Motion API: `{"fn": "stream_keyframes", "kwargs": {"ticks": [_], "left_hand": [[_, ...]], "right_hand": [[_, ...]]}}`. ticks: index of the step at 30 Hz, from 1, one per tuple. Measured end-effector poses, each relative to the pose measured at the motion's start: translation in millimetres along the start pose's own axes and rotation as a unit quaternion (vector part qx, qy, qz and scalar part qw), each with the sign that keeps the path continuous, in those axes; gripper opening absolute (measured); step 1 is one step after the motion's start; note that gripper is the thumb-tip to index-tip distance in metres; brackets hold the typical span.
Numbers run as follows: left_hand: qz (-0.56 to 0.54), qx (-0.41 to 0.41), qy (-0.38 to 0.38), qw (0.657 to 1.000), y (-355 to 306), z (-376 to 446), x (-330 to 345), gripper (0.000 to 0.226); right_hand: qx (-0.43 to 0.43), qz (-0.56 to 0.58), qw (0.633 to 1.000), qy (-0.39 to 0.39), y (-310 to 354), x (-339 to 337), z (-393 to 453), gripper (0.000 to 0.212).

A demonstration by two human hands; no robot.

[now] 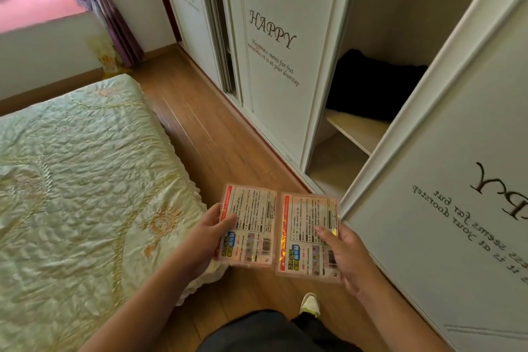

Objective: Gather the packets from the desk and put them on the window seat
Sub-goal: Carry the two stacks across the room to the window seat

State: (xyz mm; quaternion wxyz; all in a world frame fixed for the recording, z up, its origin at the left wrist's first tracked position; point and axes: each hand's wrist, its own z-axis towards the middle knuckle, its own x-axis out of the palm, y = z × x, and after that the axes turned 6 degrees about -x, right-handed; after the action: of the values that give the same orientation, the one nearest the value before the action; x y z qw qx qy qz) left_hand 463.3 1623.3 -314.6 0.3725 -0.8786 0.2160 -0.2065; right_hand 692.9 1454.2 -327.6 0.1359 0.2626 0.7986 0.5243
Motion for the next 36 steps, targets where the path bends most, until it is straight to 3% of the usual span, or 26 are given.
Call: {"fn": "stream_keyframes", "kwargs": {"ticks": [7, 14, 36], "left_hand": [[-0.011, 0.017, -0.065, 0.998, -44, 47, 39, 0.024], [-0.037, 0.028, -0.108, 0.993, -72, 77, 40, 0.021], [-0.153, 0.075, -0.15, 0.974, -218, 203, -130, 0.024]], "right_hand": [[-0.002, -0.015, 0.998, 0.056, 49, -40, 86, 0.016], [-0.006, -0.03, 0.994, 0.106, 84, -34, 161, 0.015], [-0.033, -0.126, 0.968, 0.214, 187, 164, 381, 0.018]]}}
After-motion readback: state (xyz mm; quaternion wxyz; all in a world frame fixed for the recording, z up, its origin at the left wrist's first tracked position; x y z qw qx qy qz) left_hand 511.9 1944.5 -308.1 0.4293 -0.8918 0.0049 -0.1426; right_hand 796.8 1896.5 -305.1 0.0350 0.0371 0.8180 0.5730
